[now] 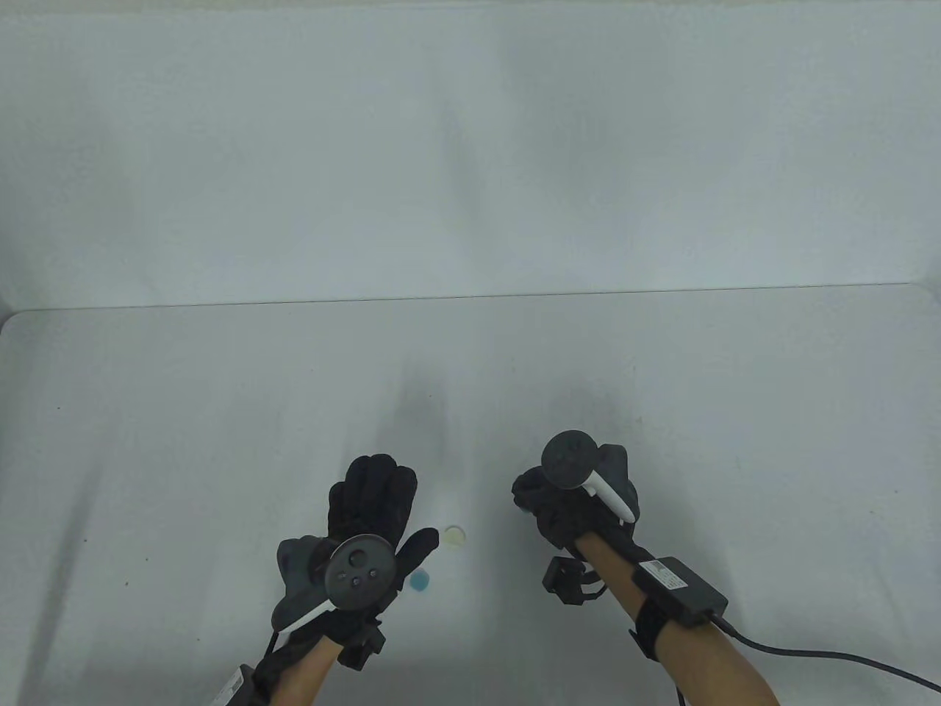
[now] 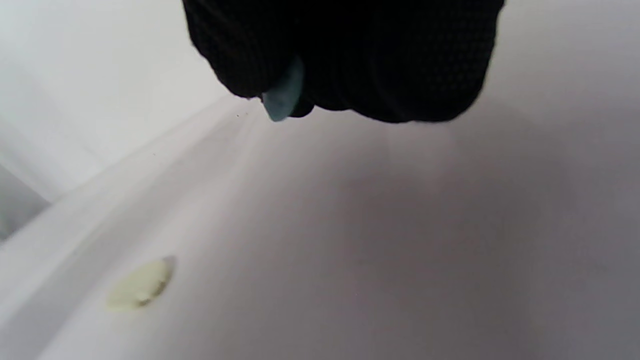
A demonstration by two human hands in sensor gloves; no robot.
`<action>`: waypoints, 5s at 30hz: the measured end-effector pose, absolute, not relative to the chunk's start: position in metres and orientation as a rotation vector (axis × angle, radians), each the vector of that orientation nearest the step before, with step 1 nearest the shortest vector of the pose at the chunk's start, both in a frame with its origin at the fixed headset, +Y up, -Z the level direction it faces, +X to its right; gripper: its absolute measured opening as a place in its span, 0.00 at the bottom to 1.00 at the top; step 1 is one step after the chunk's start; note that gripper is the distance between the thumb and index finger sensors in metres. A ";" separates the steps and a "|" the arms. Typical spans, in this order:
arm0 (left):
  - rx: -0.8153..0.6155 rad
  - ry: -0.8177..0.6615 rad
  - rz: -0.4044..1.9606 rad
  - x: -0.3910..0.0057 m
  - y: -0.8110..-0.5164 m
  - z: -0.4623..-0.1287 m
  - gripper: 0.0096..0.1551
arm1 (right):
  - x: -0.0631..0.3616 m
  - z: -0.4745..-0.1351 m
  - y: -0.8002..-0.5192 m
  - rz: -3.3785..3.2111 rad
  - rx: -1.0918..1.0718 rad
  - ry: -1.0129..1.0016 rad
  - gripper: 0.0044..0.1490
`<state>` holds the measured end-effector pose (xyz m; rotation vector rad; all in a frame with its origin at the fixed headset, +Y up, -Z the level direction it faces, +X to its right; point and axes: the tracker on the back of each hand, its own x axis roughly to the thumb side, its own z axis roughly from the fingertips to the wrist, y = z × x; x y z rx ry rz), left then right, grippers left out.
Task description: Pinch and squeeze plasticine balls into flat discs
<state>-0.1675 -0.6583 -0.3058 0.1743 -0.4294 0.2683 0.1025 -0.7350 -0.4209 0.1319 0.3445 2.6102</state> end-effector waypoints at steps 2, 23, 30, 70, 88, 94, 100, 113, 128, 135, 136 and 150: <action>0.172 -0.429 0.268 -0.167 -0.658 -0.306 0.47 | 0.101 -0.422 -0.738 2.604 0.138 0.367 0.26; 0.150 -0.416 0.262 -0.168 -0.657 -0.307 0.47 | 0.083 -0.423 -0.752 2.809 0.267 0.303 0.23; 0.143 -0.415 0.259 -0.167 -0.657 -0.308 0.47 | 0.076 -0.419 -0.754 2.959 0.315 0.193 0.25; 0.155 -0.436 0.262 -0.167 -0.656 -0.304 0.47 | 0.241 -0.327 -0.733 3.188 0.326 0.520 0.36; 0.155 -0.435 0.266 -0.167 -0.656 -0.305 0.47 | 0.228 -0.325 -0.757 3.296 0.448 0.427 0.30; 0.157 -0.437 0.268 -0.167 -0.656 -0.305 0.47 | 0.228 -0.327 -0.729 3.267 0.407 0.348 0.29; 0.158 -0.437 0.270 -0.167 -0.655 -0.304 0.47 | 0.233 -0.327 -0.673 2.864 0.269 0.163 0.29; 0.147 -0.430 0.272 -0.168 -0.656 -0.305 0.47 | 0.208 -0.321 -0.682 1.770 0.290 0.356 0.30; 0.126 -0.411 0.269 -0.170 -0.657 -0.307 0.47 | 0.187 -0.324 -0.710 1.638 0.296 0.453 0.26; 0.129 -0.407 0.266 -0.170 -0.657 -0.307 0.47 | 0.189 -0.321 -0.709 1.708 0.235 0.357 0.26; 0.132 -0.406 0.266 -0.170 -0.657 -0.307 0.47 | 0.189 -0.322 -0.711 1.704 0.233 0.373 0.26; 0.126 -0.401 0.262 -0.170 -0.657 -0.308 0.47 | 0.192 -0.322 -0.717 1.548 0.238 0.442 0.38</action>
